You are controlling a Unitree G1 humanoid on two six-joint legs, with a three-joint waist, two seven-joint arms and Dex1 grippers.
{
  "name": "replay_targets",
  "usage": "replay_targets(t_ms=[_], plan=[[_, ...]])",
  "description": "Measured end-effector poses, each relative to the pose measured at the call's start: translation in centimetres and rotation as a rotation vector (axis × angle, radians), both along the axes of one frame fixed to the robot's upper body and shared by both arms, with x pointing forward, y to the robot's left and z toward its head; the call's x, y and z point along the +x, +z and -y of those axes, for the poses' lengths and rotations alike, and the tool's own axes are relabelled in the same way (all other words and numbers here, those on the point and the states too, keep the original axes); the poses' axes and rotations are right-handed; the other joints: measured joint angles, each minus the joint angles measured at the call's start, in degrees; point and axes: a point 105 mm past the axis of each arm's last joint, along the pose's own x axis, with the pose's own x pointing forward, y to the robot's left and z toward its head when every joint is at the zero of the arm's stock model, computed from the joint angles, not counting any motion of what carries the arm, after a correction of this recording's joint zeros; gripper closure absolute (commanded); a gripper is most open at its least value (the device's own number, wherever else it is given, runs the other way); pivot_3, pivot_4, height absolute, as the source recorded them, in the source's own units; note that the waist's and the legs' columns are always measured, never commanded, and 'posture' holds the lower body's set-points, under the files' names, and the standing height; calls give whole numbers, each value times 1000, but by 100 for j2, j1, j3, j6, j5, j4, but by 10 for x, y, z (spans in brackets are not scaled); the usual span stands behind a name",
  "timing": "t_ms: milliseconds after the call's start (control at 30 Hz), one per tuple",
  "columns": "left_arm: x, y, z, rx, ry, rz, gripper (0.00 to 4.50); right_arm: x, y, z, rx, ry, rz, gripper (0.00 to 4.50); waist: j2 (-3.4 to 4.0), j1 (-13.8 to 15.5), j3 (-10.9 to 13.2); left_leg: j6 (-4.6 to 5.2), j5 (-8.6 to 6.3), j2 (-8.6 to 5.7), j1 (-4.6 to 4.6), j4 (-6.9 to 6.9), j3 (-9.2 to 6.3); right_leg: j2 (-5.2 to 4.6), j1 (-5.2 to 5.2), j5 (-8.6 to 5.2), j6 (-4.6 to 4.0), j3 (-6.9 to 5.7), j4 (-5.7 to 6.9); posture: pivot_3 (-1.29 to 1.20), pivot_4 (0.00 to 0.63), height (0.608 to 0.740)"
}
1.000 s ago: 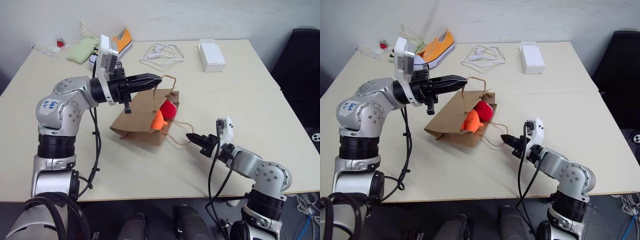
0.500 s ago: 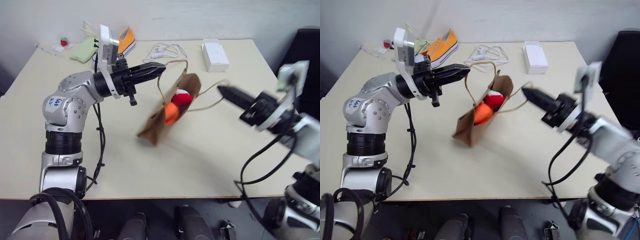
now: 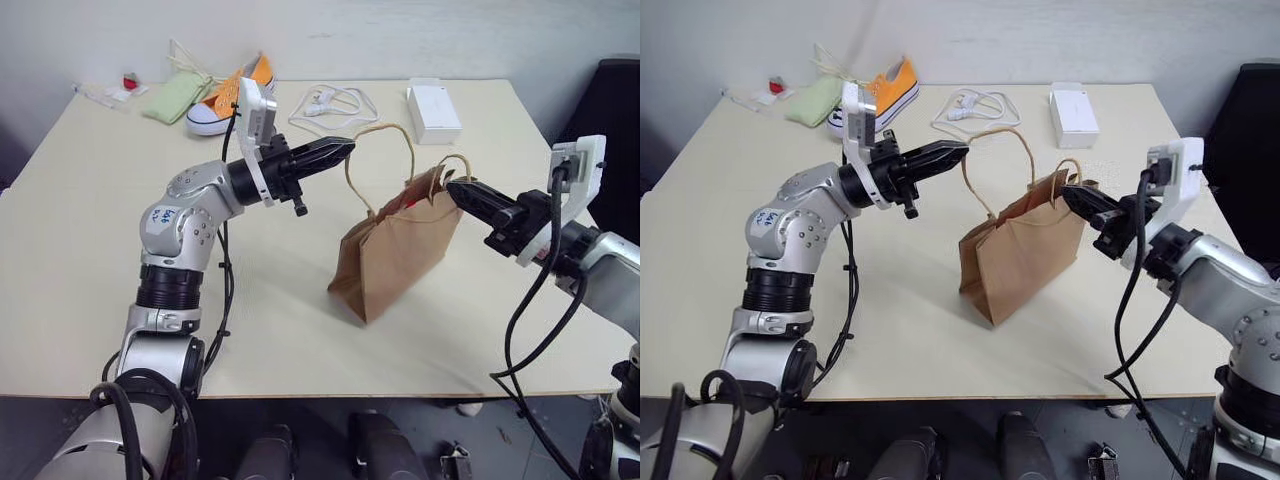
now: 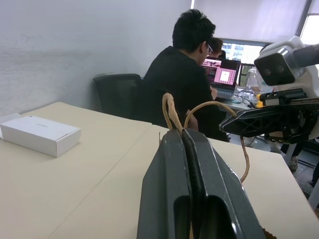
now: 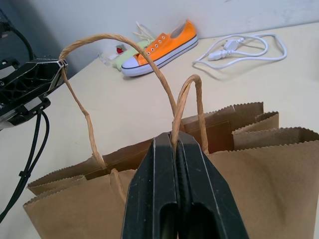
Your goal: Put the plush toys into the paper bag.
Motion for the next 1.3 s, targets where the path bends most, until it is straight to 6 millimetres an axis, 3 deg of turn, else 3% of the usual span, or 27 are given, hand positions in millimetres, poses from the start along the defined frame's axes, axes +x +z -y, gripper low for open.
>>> replay_targets(t_ms=[100, 367, 500, 600, 767, 900, 1000, 1133, 1300], plan=[[-4, 0, -1, 1, -15, -15, 4500, -6, -7, 3, -20, 3, -10, 3958, 0, -2, 0, 0, 0, 0, 0, 0, 1, 0, 0, 0, 0, 1, 0, 0, 150, 740], [-21, -9, -13, 31, -97, -77, 2107, -40, 0, -4, 13, 161, -5, 1278, -1, 6, 1, 1, -1, 2, 1, 4, -1, 0, 6, 0, 0, 1, -19, 0, 150, 740], [-37, -9, -23, 76, -159, -84, 796, -49, 9, 10, 8, 153, 11, 0, -2, 28, 1, 2, -1, 3, 3, -2, -1, 1, 7, 0, 0, 0, -32, 0, 150, 740], [-45, -20, -31, 119, -189, -116, 5, -51, 5, 25, -11, 103, -13, 0, -2, 74, 1, 4, -2, 2, 5, 0, 2, 0, 10, 0, 0, 2, -36, 0, 150, 740], [-51, -57, -24, 198, -207, -158, 5, -68, 2, 42, -89, 45, -12, 0, -2, 214, 1, 8, -5, 3, 18, 0, -5, 1, 34, 1, 1, -2, -51, 0, 150, 740], [-54, -80, -8, 266, -214, -124, 5, -77, -22, 42, -172, 25, -82, 0, -7, 292, 2, 24, -14, 5, 46, 1, -6, 1, 82, 5, 9, -4, -80, 0, 150, 740], [-55, -82, -2, 279, -216, -79, 5, -72, -34, 42, -114, -5, -95, 0, -11, 284, 2, 25, -14, 3, 48, 6, -3, 1, 85, 10, 16, -1, -82, 0, 150, 740], [-55, -82, 3, 291, -223, -45, 5, -65, -12, 43, 42, -26, -5, 0, -8, 260, 3, 21, -13, 8, 52, 2, -5, 4, 82, 10, 15, -4, -78, 0, 150, 740], [-48, -79, 0, 292, -205, -41, 5, -76, -6, 45, 68, -17, -37, 0, -8, 301, 3, 28, -16, 7, 45, 3, -7, 2, 88, 10, 15, -7, -81, 0, 150, 740]])
